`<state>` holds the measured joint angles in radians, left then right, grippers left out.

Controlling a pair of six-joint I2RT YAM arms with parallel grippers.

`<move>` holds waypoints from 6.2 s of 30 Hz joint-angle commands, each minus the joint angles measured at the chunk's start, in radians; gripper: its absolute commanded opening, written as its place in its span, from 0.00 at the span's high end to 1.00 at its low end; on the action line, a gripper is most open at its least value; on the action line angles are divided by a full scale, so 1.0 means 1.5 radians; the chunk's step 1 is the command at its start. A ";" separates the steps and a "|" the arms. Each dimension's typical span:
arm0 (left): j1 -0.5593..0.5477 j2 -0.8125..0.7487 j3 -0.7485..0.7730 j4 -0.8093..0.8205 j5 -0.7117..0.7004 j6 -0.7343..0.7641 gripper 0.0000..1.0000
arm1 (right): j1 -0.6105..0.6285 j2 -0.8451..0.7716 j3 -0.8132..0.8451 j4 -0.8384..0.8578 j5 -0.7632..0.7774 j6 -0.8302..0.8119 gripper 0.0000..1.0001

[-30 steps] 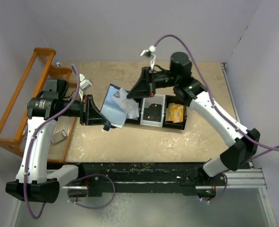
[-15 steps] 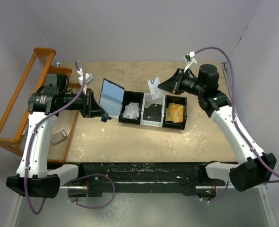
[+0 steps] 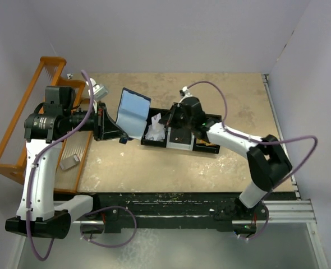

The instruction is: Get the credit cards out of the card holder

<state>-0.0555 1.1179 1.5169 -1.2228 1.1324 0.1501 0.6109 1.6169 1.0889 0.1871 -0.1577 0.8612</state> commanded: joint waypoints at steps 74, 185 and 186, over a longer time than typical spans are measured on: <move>-0.003 -0.023 0.083 -0.141 0.099 0.289 1.00 | 0.052 -0.196 0.176 0.242 -0.587 0.037 0.67; -0.005 0.028 0.108 -0.217 0.165 0.187 0.98 | 0.380 -0.229 0.254 -0.104 0.205 -0.706 0.66; -0.005 0.028 0.110 -0.217 0.158 0.199 0.95 | 0.377 -0.234 0.261 -0.111 0.177 -0.699 0.81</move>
<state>-0.0555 1.1835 1.6348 -1.5497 1.3285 0.3767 1.1873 1.2835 1.4021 0.0257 0.2390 -0.2043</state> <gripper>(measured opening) 0.073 0.401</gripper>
